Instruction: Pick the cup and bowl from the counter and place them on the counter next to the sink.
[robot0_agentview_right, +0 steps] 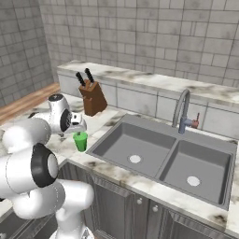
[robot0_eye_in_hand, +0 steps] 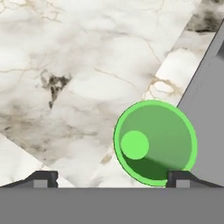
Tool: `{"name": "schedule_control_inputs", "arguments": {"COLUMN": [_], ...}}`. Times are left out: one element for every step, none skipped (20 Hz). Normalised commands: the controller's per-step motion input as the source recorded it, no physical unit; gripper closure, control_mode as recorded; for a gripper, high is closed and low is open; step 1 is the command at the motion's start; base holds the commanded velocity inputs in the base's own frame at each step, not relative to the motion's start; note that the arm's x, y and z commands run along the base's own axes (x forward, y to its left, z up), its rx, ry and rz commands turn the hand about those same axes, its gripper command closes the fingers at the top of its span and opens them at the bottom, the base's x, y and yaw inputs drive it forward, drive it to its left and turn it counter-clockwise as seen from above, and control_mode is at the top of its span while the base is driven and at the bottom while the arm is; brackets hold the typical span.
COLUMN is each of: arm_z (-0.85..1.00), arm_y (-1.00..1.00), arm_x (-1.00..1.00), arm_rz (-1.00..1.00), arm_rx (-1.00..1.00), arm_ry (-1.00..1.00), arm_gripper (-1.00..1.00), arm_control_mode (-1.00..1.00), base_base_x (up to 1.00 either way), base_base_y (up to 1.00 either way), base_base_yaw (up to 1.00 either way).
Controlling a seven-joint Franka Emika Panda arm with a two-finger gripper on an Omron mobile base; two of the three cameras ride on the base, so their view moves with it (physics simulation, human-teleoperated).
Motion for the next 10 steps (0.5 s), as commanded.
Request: {"name": "schedule_control_inputs", "arguments": {"arm_z": [0.36, 0.36, 0.34, 0.34, 0.36, 0.37, 0.39, 0.40, 0.42, 0.39], "arm_y": [0.00, -0.10, -0.23, -0.36, -0.42, -0.51, -0.56, -0.59, -0.61, -0.64], "arm_x": [-0.40, -0.42, -0.57, -0.56, -0.59, -0.63, -0.63, -0.65, -0.66, -0.63], "arm_rz": [0.00, 0.00, 0.00, 0.00, 0.00, 0.00, 0.00, 0.00, 0.00, 0.00], "arm_rx": [0.00, 0.00, 0.00, 0.00, 0.01, 0.03, 0.04, 0.04, 0.05, 0.05], "arm_ry": [-0.01, 0.00, 0.00, 0.00, 0.00, 0.00, 0.00, -0.01, -0.01, 0.00], "arm_gripper": [-1.00, -1.00, -1.00, -1.00, -1.00, -1.00, -1.00, -1.00, -1.00, -1.00], "arm_control_mode": [-1.00, -1.00, -1.00, -1.00, -1.00, -1.00, -1.00, -1.00, -1.00, -1.00], "base_base_x": [0.00, 0.00, 0.00, 0.00, 0.00, 0.00, 0.00, 0.00, 0.00, 0.00], "base_base_y": [0.00, 0.00, 0.00, 0.00, 0.00, 0.00, 0.00, 0.00, 0.00, 0.00], "base_base_yaw": [0.00, 0.00, 0.00, 0.00, 0.00, 0.00, 0.00, 0.00, 0.00, 0.00]}}
